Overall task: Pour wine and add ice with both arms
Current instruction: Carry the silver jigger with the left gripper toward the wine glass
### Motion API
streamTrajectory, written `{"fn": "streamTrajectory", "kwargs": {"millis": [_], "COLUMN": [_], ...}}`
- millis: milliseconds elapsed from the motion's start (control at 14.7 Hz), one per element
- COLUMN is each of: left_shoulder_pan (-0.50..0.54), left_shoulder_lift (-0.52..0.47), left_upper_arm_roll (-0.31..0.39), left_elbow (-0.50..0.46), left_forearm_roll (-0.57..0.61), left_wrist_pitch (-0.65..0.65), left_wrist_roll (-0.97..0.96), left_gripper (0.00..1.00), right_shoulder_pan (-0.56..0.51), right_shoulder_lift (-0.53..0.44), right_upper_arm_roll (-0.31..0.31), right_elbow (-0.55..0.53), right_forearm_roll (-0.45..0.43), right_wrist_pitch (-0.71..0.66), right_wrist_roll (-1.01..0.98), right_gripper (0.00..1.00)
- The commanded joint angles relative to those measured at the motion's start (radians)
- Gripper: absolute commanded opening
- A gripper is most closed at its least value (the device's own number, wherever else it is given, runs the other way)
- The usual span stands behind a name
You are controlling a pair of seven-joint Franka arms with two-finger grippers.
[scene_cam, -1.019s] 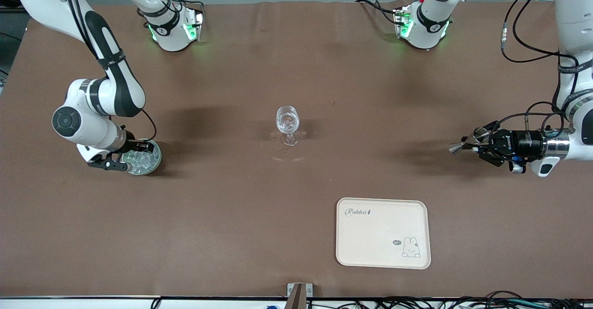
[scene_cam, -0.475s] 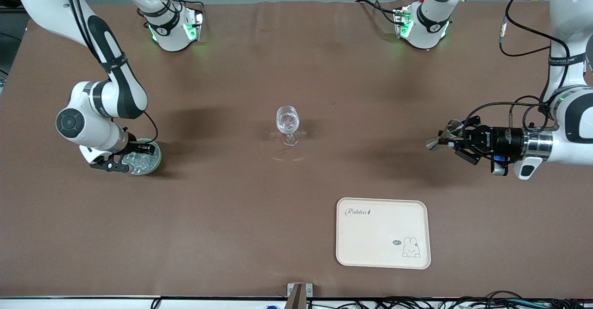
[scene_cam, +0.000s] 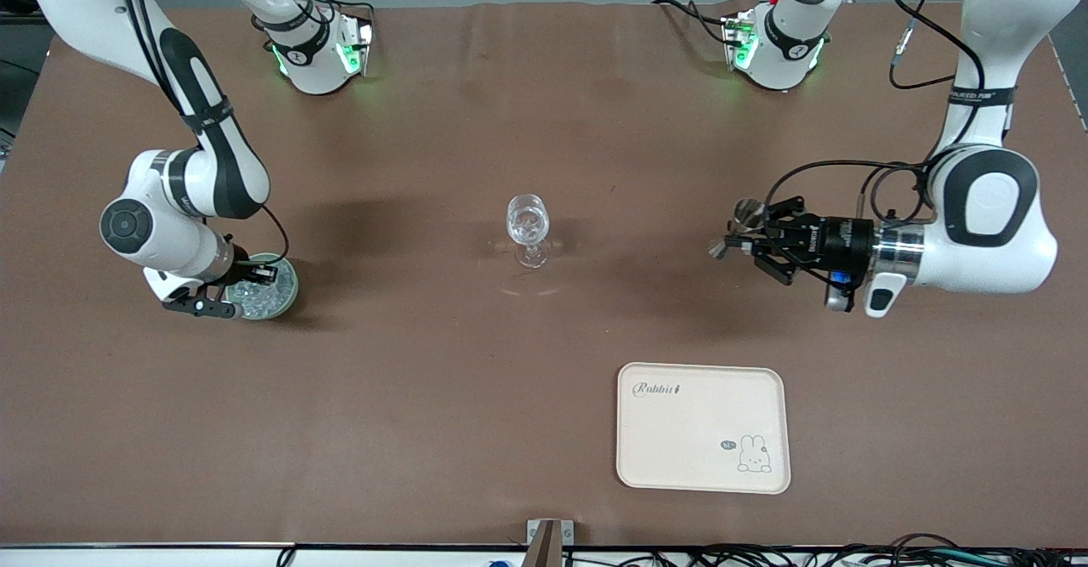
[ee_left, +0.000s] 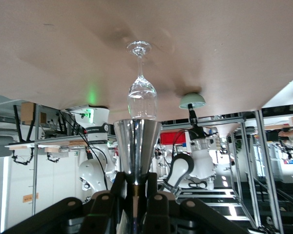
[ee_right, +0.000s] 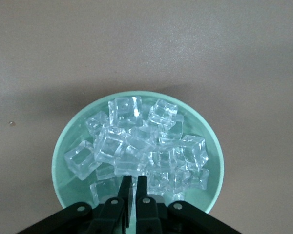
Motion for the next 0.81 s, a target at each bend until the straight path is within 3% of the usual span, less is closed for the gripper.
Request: {"fn": "streamTrajectory", "kwargs": {"millis": [0, 204, 272, 340, 407, 747], "left_shoulder_pan": [0.009, 0.007, 0.004, 0.002, 0.004, -0.010], "left_shoulder_lift": [-0.027, -0.022, -0.018, -0.013, 0.002, 0.035], "left_upper_arm_roll": [-0.080, -0.163, -0.186, -0.219, -0.256, -0.368], "left_elbow": [-0.024, -0.024, -0.022, -0.024, -0.022, -0.019], "left_forearm_roll": [0.041, 0.058, 0.076, 0.093, 0.104, 0.168], "left_wrist_pitch": [0.073, 0.153, 0.181, 0.226, 0.271, 0.427], "left_wrist_roll": [-0.053, -0.116, -0.138, -0.164, -0.187, -0.274], "left_gripper": [0.00, 0.00, 0.00, 0.00, 0.00, 0.00], "right_shoulder_pan": [-0.005, -0.003, -0.005, -0.002, 0.000, 0.003], "right_shoulder_lift": [-0.003, -0.003, -0.003, -0.003, -0.003, 0.051], "right_upper_arm_roll": [0.002, 0.002, 0.002, 0.002, 0.002, 0.004], "right_elbow": [0.046, 0.091, 0.089, 0.091, 0.092, 0.088], "right_forearm_roll": [0.010, 0.010, 0.010, 0.010, 0.010, 0.016], "right_wrist_pitch": [-0.069, -0.125, -0.122, -0.113, -0.090, 0.005], "right_wrist_roll": [0.009, 0.011, 0.005, 0.002, 0.000, 0.006], "right_gripper": [0.05, 0.05, 0.09, 0.30, 0.45, 0.60]}}
